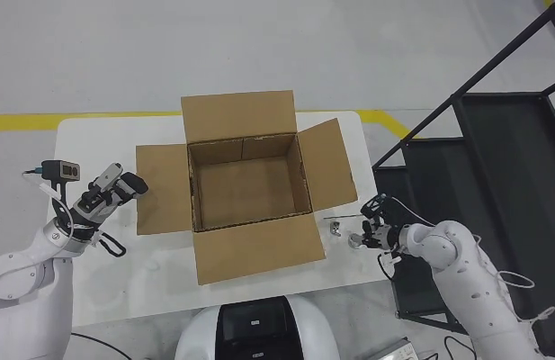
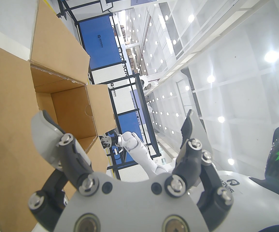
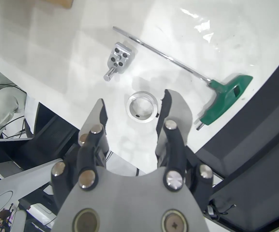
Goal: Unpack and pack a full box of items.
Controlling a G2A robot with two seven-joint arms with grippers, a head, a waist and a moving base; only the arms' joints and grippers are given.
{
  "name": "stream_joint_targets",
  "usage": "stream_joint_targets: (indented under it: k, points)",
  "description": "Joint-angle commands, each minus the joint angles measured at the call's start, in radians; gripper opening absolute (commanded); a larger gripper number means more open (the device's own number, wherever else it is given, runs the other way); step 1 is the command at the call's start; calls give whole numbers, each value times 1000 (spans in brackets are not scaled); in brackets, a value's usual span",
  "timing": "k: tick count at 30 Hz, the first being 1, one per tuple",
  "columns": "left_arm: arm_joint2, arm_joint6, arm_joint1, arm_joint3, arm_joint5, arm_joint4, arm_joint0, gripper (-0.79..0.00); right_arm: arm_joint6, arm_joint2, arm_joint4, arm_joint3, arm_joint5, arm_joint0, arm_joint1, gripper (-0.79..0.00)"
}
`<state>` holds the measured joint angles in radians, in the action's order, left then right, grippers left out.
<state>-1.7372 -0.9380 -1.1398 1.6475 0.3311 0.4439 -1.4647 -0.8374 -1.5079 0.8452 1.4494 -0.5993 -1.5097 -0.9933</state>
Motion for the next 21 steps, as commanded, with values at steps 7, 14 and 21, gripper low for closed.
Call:
stream_joint_targets:
  k: [7,14,21]
  points:
    - [0,0,0,0,0,0,0,0,-8,31,43,-8,57,4,1,-619]
    - [0,0,0,0,0,0,0,0,-12,61,89,-29,118,25,1,-459]
    - [0,0,0,0,0,0,0,0,-19,89,103,-58,140,50,-1,-622]
